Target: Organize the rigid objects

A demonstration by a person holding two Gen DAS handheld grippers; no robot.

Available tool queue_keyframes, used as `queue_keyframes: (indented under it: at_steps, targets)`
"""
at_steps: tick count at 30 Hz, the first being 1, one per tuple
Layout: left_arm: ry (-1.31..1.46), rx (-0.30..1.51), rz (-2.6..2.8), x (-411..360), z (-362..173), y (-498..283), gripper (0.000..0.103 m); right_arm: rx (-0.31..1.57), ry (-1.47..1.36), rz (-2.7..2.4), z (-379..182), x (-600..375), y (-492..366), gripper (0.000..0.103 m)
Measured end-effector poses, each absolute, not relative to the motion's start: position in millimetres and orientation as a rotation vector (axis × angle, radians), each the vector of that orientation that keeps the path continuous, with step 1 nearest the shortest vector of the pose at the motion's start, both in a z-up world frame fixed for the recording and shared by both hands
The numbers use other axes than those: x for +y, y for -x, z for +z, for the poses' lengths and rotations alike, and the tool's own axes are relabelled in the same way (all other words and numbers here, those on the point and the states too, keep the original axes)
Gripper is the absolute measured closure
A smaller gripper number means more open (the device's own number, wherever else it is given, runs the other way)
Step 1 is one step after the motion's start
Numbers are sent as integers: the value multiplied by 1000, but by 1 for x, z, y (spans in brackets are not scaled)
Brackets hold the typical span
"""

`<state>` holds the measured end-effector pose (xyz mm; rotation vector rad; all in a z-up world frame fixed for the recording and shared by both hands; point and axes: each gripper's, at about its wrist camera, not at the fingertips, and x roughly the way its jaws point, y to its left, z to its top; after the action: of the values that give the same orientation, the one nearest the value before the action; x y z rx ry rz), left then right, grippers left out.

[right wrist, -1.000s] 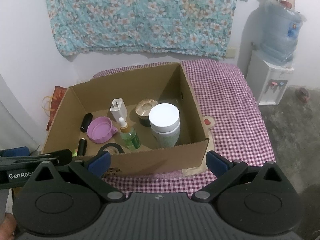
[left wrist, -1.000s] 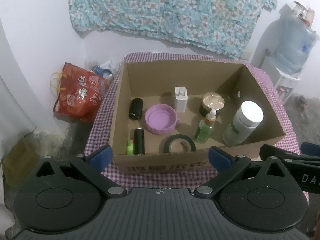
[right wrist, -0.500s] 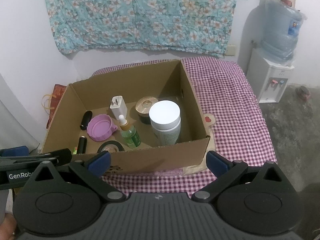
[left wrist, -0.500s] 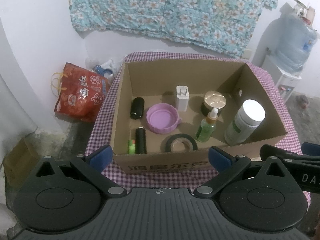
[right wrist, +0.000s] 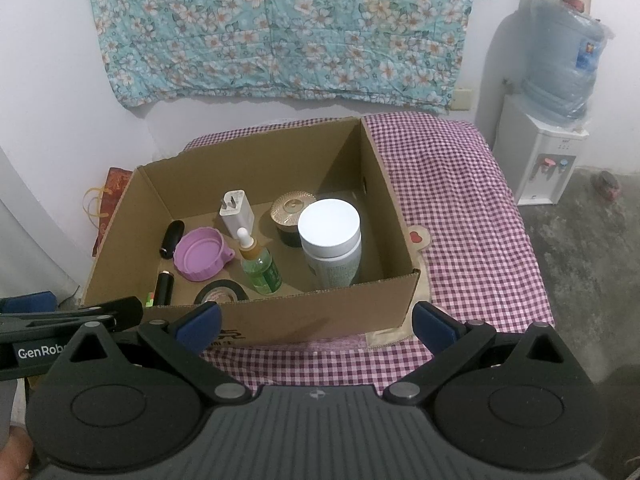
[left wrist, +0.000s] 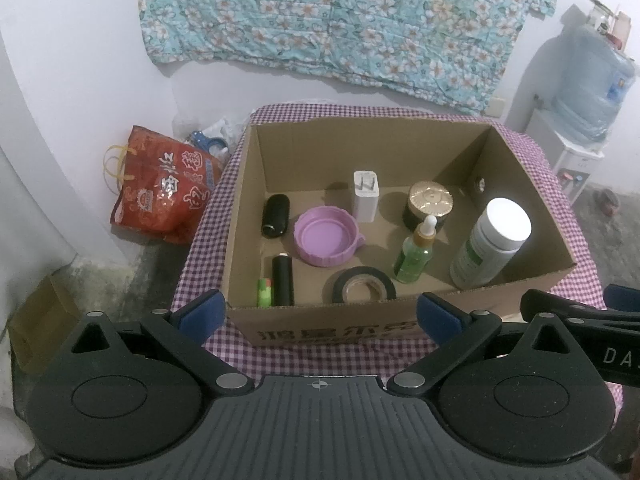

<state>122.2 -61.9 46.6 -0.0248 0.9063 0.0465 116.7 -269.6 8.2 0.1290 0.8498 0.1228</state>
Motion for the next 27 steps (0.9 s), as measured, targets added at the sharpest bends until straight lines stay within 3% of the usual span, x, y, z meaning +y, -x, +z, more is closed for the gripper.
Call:
queue_keyframes:
  at_steps: [27]
  targets:
    - [22,901,52,-60,47,-121,1,849,-124,127,8,-272,-117,0]
